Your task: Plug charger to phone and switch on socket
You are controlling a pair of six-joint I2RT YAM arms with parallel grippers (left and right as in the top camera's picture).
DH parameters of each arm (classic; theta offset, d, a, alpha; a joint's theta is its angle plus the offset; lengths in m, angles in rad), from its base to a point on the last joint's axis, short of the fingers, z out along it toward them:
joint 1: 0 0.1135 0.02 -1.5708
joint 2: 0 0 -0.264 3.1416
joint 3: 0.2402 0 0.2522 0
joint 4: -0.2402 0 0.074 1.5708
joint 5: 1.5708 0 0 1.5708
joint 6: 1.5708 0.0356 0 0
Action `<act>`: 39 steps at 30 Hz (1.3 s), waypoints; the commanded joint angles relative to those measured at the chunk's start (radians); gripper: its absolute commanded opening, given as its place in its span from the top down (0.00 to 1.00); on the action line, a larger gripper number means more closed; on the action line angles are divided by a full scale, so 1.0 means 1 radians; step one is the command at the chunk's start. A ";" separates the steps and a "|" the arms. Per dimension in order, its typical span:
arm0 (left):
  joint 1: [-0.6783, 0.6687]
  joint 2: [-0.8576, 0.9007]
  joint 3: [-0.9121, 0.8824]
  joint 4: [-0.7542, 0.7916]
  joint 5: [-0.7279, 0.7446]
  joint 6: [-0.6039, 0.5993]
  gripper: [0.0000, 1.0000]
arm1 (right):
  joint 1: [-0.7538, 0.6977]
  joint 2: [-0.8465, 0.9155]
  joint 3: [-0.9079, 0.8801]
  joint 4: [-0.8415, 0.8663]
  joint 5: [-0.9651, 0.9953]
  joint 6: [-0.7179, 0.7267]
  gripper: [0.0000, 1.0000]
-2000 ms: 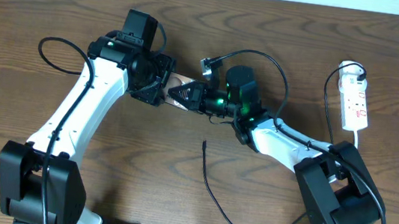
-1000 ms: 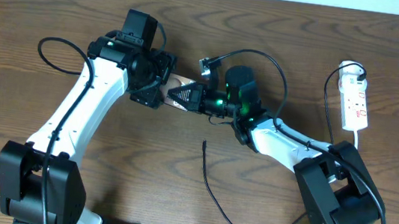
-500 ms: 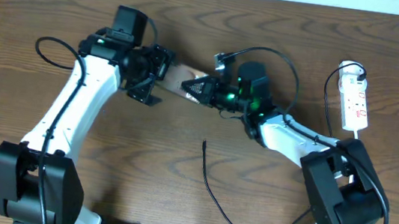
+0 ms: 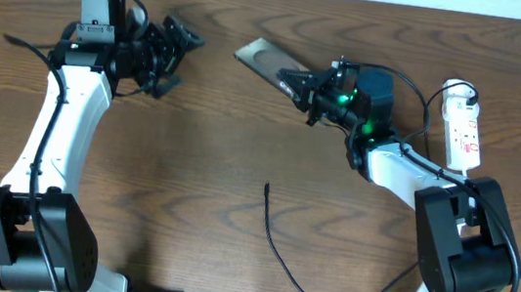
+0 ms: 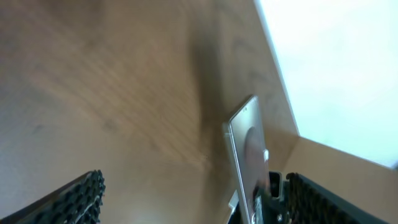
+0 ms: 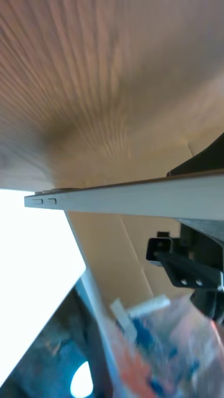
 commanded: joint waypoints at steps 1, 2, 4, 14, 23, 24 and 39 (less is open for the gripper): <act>-0.002 -0.020 0.015 0.125 0.045 0.033 0.10 | 0.048 -0.005 0.015 0.052 0.051 0.245 0.99; -0.002 -0.019 0.015 0.155 0.054 0.018 0.10 | 0.056 -0.005 0.015 0.063 0.064 0.266 0.98; -0.002 -0.013 0.015 0.229 0.067 -0.047 0.10 | 0.079 -0.005 0.015 0.106 0.110 0.294 0.99; -0.002 0.108 0.014 0.430 0.225 -0.228 0.10 | 0.141 -0.005 0.015 0.270 0.258 0.294 0.99; -0.003 0.143 0.006 0.513 0.308 -0.241 0.10 | 0.147 -0.005 0.015 0.274 0.266 0.282 0.98; -0.008 0.143 0.006 0.530 0.314 -0.240 0.10 | 0.149 -0.005 0.015 0.274 0.267 0.277 0.98; -0.103 0.143 -0.005 0.566 0.254 -0.195 0.10 | 0.200 -0.005 0.015 0.274 0.360 0.218 0.98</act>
